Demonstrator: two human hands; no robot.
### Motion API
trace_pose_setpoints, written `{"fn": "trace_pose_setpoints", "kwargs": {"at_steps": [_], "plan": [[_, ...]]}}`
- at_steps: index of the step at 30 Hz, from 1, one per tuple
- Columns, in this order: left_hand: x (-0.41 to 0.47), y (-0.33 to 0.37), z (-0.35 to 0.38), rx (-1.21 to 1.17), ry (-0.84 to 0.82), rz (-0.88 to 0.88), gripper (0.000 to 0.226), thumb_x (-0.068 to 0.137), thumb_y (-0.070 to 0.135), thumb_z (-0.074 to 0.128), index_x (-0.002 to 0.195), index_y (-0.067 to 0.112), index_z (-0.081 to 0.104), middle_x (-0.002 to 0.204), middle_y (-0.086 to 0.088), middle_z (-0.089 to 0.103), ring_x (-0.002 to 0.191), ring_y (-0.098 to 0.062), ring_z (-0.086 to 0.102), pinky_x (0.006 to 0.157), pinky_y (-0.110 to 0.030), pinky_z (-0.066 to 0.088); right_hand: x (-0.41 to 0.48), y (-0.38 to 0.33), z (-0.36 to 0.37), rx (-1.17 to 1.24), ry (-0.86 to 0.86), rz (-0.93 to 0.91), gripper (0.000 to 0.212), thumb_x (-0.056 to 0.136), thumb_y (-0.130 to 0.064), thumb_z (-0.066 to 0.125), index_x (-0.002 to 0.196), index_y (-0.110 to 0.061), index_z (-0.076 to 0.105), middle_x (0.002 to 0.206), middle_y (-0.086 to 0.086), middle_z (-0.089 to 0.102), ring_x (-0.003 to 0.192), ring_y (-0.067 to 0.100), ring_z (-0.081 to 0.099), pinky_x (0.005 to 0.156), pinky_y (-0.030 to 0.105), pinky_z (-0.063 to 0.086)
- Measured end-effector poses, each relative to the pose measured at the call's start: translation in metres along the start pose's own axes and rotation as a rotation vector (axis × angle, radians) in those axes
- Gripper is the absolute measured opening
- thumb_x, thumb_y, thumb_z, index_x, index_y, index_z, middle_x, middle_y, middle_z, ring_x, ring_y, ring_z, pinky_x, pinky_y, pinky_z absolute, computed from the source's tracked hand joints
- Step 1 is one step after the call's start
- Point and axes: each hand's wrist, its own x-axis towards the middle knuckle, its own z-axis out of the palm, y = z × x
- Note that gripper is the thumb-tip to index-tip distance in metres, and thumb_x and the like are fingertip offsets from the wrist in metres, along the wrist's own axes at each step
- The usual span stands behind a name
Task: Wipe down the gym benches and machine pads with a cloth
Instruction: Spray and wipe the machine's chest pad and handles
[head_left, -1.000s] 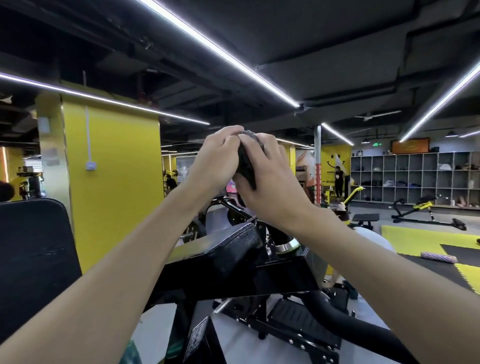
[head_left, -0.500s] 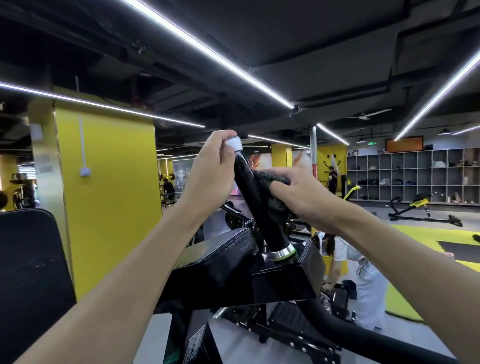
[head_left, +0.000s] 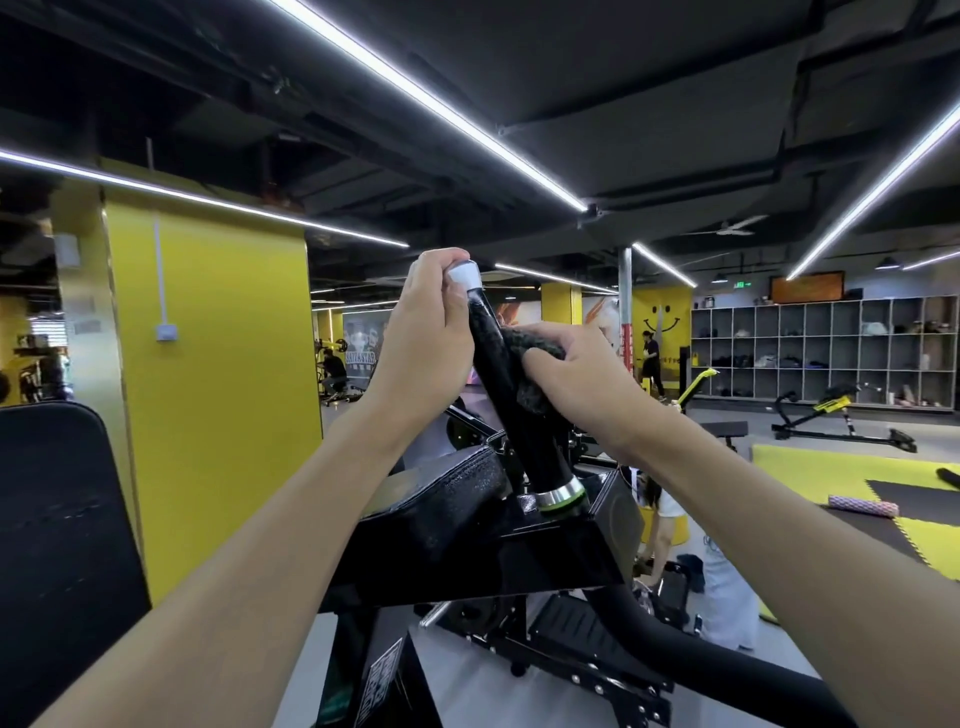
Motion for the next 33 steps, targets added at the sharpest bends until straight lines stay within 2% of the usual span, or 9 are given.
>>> {"fn": "trace_pose_setpoints", "kwargs": {"at_steps": [5, 8, 11, 14, 16, 19, 24, 28, 33], "plan": [[-0.003, 0.005, 0.005, -0.013, 0.031, -0.011, 0.029, 0.108, 0.014, 0.031, 0.133, 0.015, 0.046, 0.117, -0.001, 0.051, 0.088, -0.005, 0.049, 0.07, -0.005, 0.037, -0.021, 0.007, -0.009, -0.206, -0.011, 0.003, 0.027, 0.093, -0.003, 0.049, 0.108, -0.01, 0.071, 0.09, 0.017, 0.073, 0.075, 0.03, 0.069, 0.069, 0.039, 0.059], [-0.006, 0.012, 0.006, -0.066, 0.045, -0.041, 0.031, 0.107, 0.01, 0.032, 0.135, 0.014, 0.045, 0.127, -0.006, 0.05, 0.086, -0.005, 0.05, 0.067, -0.004, 0.039, -0.034, 0.011, -0.016, -0.407, -0.059, 0.047, 0.022, 0.092, -0.008, 0.052, 0.105, -0.009, 0.069, 0.075, 0.003, 0.069, 0.05, 0.005, 0.058, 0.047, 0.018, 0.045], [-0.011, 0.018, 0.005, -0.161, 0.003, -0.114, 0.041, 0.104, 0.003, 0.036, 0.142, 0.017, 0.042, 0.132, -0.005, 0.044, 0.083, -0.005, 0.049, 0.063, -0.005, 0.042, -0.045, 0.005, -0.016, -0.663, 0.022, -0.003, 0.021, 0.087, -0.015, 0.052, 0.097, -0.018, 0.07, 0.073, -0.006, 0.064, 0.058, 0.009, 0.056, 0.053, 0.025, 0.045], [-0.023, 0.02, -0.005, -0.212, -0.018, -0.156, 0.054, 0.099, 0.004, 0.043, 0.146, 0.027, 0.033, 0.135, 0.003, 0.042, 0.085, -0.007, 0.052, 0.062, -0.008, 0.044, -0.055, -0.009, 0.008, -0.632, 0.173, -0.194, 0.025, 0.085, -0.015, 0.051, 0.099, -0.025, 0.07, 0.085, -0.005, 0.063, 0.069, 0.015, 0.057, 0.058, 0.028, 0.043], [-0.03, 0.025, -0.009, -0.27, 0.024, -0.231, 0.043, 0.097, 0.008, 0.046, 0.134, 0.027, 0.041, 0.12, 0.005, 0.052, 0.085, -0.01, 0.056, 0.066, -0.019, 0.046, -0.058, -0.022, 0.023, -0.585, 0.161, -0.311, 0.033, 0.084, -0.017, 0.051, 0.111, -0.025, 0.066, 0.093, -0.002, 0.063, 0.081, 0.018, 0.059, 0.069, 0.035, 0.051], [-0.053, 0.016, -0.037, -0.531, -0.006, -0.507, 0.01, 0.089, 0.019, 0.048, 0.089, 0.016, 0.057, 0.076, 0.002, 0.058, 0.068, -0.015, 0.054, 0.056, -0.028, 0.043, -0.054, -0.034, 0.062, -0.44, 0.053, -0.374, 0.04, 0.082, -0.015, 0.053, 0.121, -0.023, 0.053, 0.096, 0.001, 0.063, 0.082, 0.021, 0.061, 0.072, 0.042, 0.052], [-0.096, -0.015, -0.093, -0.872, -0.169, -0.947, 0.048, 0.09, 0.049, 0.041, 0.069, 0.02, 0.073, 0.074, -0.003, 0.067, 0.067, -0.021, 0.067, 0.064, -0.032, 0.054, -0.036, -0.032, 0.135, -0.288, -0.087, -0.329, 0.03, 0.083, -0.006, 0.058, 0.11, -0.005, 0.045, 0.11, 0.005, 0.041, 0.095, 0.021, 0.046, 0.083, 0.03, 0.038], [-0.129, -0.065, -0.131, -0.888, 0.014, -1.133, 0.034, 0.092, 0.043, 0.047, 0.084, 0.019, 0.069, 0.087, -0.001, 0.064, 0.081, -0.02, 0.064, 0.075, -0.034, 0.047, -0.038, -0.012, 0.2, -0.423, -0.258, -0.3, 0.037, 0.086, -0.018, 0.059, 0.119, -0.008, 0.046, 0.118, 0.01, 0.049, 0.106, 0.032, 0.051, 0.087, 0.041, 0.04], [-0.177, -0.131, -0.155, -0.681, 0.399, -1.301, 0.024, 0.09, 0.026, 0.048, 0.075, 0.013, 0.062, 0.074, -0.007, 0.061, 0.064, -0.025, 0.06, 0.063, -0.032, 0.049, -0.049, 0.03, 0.276, -0.373, -0.46, -0.074, 0.044, 0.098, -0.039, 0.044, 0.133, -0.014, 0.053, 0.132, 0.011, 0.046, 0.124, 0.029, 0.04, 0.102, 0.042, 0.036]]}}
